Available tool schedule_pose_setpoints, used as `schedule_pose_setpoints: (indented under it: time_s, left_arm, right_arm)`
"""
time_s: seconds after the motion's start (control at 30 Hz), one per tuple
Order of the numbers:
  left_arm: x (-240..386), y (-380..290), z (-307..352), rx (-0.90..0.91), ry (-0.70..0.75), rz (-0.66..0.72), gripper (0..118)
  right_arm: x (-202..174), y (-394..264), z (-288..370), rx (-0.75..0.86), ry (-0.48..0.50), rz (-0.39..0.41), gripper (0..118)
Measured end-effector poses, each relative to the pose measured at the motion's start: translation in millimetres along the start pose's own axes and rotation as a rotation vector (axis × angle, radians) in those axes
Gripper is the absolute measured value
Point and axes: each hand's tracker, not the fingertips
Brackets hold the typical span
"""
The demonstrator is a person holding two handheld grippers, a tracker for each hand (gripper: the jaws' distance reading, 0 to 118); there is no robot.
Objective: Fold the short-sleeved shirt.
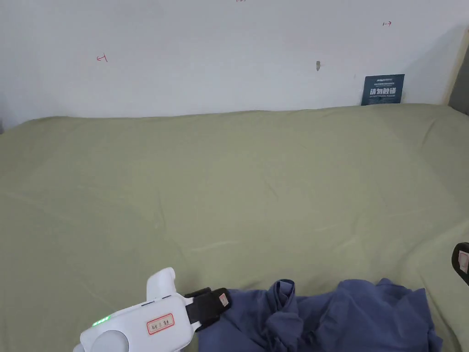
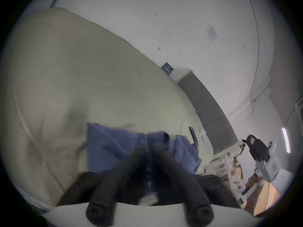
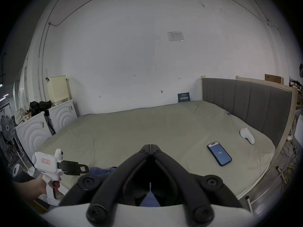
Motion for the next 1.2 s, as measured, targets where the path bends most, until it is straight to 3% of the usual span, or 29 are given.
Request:
schedule_pose_setpoints:
  time_s: [0.1, 0.33, 0.57, 0.67, 0.77, 0.87, 0.9, 0.93, 0.97, 1.0, 1.03, 1.1, 1.2]
  left_arm:
    - [-4.1, -7.5, -19.0, -0.047, -0.046, 0.064, 0]
    - [12.8, -50.7, -81.1, -0.176, -0.110, 0.037, 0]
    - [63.8, -84.9, -90.7, -0.200, -0.156, -0.129, 0]
    - [57.1, -88.4, -104.6, -0.245, -0.136, -0.105, 0]
    - [44.2, -84.4, -105.9, -0.236, -0.187, 0.002, 0]
    - [42.1, -68.7, -90.5, -0.257, -0.168, -0.031, 1]
    - [40.1, -58.0, -78.8, -0.248, -0.165, -0.046, 10]
    - [34.3, -44.8, -64.7, -0.225, -0.192, -0.055, 33]
    - [25.7, -28.7, -50.6, -0.219, -0.239, -0.052, 72]
    - [11.9, -14.4, -39.2, -0.242, -0.258, -0.043, 94]
    - [1.3, -2.2, -29.5, -0.255, -0.260, -0.038, 102]
    - [-24.9, 16.4, -12.5, -0.285, -0.252, -0.032, 101]
    - [-59.1, 30.5, 8.9, -0.299, -0.118, 0.060, 101]
  right_arm:
    - [-4.7, -1.8, 3.5, -0.006, 0.007, 0.006, 0]
    - [-5.3, -5.0, 13.0, -0.024, 0.009, 0.002, 0]
    - [-11.1, -7.3, 14.8, -0.070, 0.005, 0.015, 0]
    - [-16.2, -8.3, 11.4, -0.083, 0.014, 0.035, 0]
    - [-20.2, -9.4, 9.0, -0.090, 0.022, 0.043, 0]
    - [-22.3, -10.4, 6.8, -0.099, 0.033, 0.049, 0]
    - [-22.1, -10.2, 6.2, -0.101, 0.034, 0.051, 0]
    - [-22.2, -10.1, 5.2, -0.101, 0.036, 0.052, 0]
    - [-22.2, -9.8, 3.8, -0.101, 0.038, 0.051, 0]
    - [-22.3, -9.6, 2.3, -0.100, 0.044, 0.048, 0]
    - [-22.4, -8.8, 1.0, -0.099, 0.049, 0.046, 0]
    - [-23.9, -9.4, -2.8, -0.092, 0.059, 0.041, 0]
    - [-26.5, -9.8, -6.4, -0.091, 0.080, 0.029, 0]
